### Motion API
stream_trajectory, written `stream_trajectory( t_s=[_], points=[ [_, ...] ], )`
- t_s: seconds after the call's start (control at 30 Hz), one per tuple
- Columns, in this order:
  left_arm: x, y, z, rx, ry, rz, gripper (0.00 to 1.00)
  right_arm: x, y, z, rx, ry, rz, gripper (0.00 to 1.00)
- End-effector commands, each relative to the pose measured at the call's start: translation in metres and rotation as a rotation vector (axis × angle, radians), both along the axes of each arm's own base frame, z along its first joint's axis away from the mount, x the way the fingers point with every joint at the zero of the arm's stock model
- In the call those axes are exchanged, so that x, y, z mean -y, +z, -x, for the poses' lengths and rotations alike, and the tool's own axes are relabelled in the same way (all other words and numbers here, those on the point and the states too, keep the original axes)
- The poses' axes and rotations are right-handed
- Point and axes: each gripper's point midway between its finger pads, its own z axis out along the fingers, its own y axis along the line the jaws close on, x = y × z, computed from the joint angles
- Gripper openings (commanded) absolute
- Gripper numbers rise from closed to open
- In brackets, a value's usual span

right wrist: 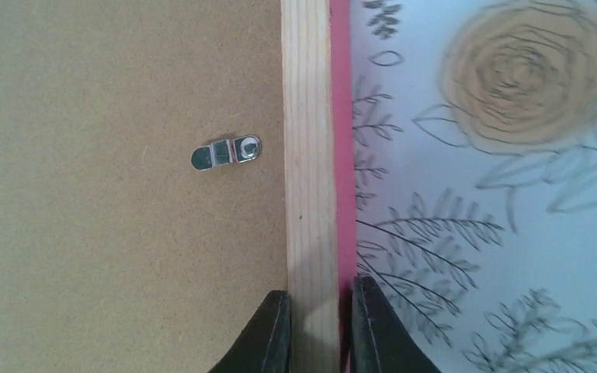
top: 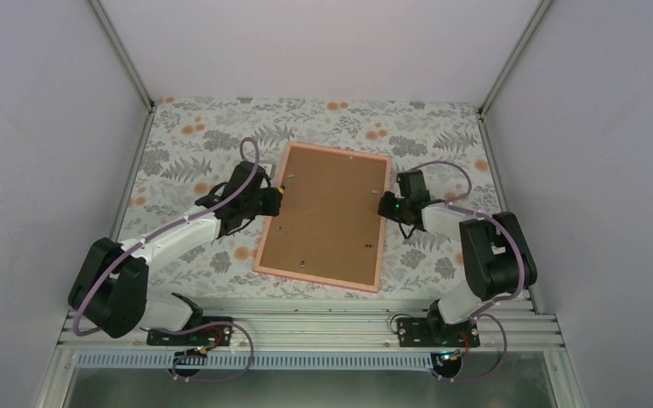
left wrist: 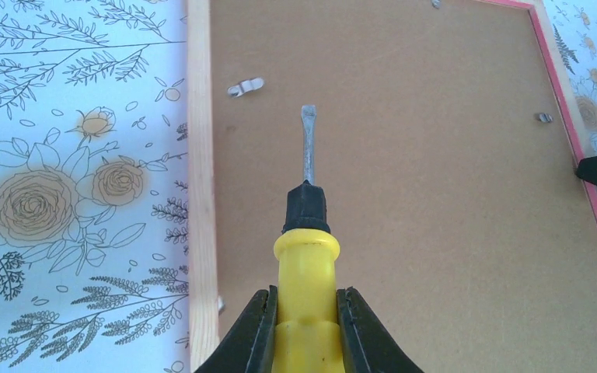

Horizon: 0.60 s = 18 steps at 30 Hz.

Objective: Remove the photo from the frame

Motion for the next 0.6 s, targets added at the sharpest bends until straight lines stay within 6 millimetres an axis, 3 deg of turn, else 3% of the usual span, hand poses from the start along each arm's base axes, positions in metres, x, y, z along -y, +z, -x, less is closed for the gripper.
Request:
stream_trajectory(
  t_s=[0.0, 0.27, 0.43, 0.57],
  points=[
    [-0.005, 0.005, 0.006, 0.004, 0.012, 0.005, 0.02, 0.006, 0.012, 0.004, 0.018, -0.029, -0.022, 0.16],
    [-0.004, 0.015, 0.014, 0.012, 0.003, 0.037, 0.02, -0.003, 0.003, 0.049, -0.067, 0.109, -0.029, 0.38],
    [-0.002, 0.018, 0.019, 0.012, -0.011, 0.050, 0.02, 0.003, -0.007, 0.080, -0.115, 0.136, -0.003, 0.43],
    [0.001, 0.021, 0.021, 0.017, -0.020, 0.056, 0.02, -0.008, -0.002, 0.098, -0.122, 0.199, -0.035, 0.46]
  ],
)
